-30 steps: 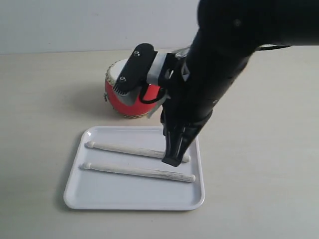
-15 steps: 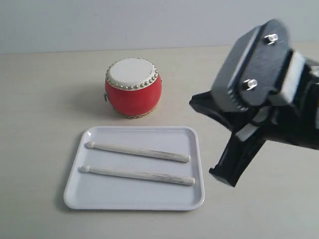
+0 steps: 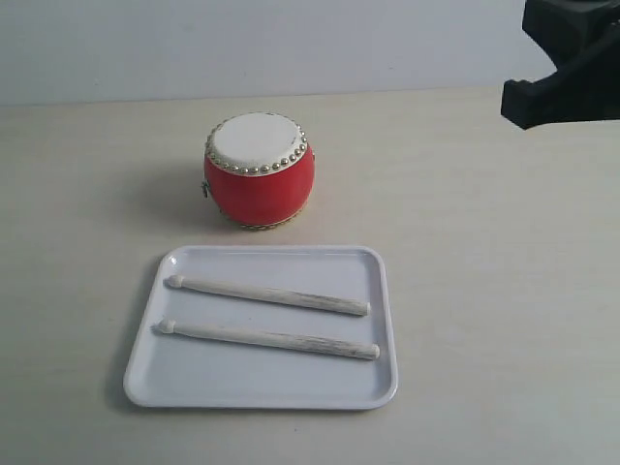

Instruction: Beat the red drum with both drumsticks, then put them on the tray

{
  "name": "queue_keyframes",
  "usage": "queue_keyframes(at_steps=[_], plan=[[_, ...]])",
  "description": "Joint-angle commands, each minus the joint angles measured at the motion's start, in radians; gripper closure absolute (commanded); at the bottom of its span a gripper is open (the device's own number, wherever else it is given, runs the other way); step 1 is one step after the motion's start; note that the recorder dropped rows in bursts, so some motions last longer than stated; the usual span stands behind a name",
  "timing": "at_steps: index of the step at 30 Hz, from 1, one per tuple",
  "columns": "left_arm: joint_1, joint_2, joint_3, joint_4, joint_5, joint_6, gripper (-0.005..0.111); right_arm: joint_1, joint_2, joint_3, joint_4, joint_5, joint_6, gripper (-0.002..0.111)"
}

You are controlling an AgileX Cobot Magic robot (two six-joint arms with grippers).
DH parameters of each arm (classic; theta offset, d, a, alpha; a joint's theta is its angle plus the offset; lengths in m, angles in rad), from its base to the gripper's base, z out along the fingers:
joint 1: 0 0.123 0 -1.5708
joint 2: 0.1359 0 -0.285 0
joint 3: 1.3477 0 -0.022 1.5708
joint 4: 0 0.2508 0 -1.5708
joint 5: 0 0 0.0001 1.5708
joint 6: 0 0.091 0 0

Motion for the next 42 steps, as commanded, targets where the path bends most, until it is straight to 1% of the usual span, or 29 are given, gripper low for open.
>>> queue_keyframes(at_steps=[1, 14, 17, 22, 28, 32, 34, 38, 42], plan=[[-0.002, -0.006, 0.004, -0.010, -0.004, 0.000, 0.107, -0.018, 0.083, 0.009, 0.222, -0.020, -0.001, 0.108], [-0.002, -0.006, 0.004, -0.010, -0.004, 0.000, 0.107, -0.018, 0.112, 0.009, 0.234, -0.018, -0.001, 0.108], [-0.002, -0.046, 0.004, -0.010, -0.009, 0.000, 0.107, -0.018, 0.112, 0.009, 0.234, -0.018, -0.001, 0.108], [-0.002, -0.227, 0.004, -0.010, -0.009, 0.000, 0.107, -0.018, 0.112, 0.009, 0.234, -0.018, -0.001, 0.108], [-0.002, -0.535, 0.004, -0.010, -0.009, 0.000, 0.107, -0.018, 0.112, 0.009, 0.234, -0.018, -0.001, 0.108], [-0.002, -0.702, 0.004, -0.008, -0.009, 0.003, 0.107, -0.018, 0.112, 0.009, 0.234, -0.018, -0.001, 0.108], [-0.002, -0.782, 0.004, -0.006, -0.030, 0.066, 0.107, -0.018, 0.112, 0.009, 0.234, -0.018, -0.001, 0.108], [-0.002, -0.904, 0.004, -0.006, -0.039, 0.074, 0.107, -0.018, 0.112, 0.009, 0.234, -0.018, 0.001, 0.108], [-0.002, -0.962, 0.004, -0.006, -0.013, -0.014, 0.107, -0.018, 0.112, 0.009, 0.234, -0.018, 0.001, 0.108]])
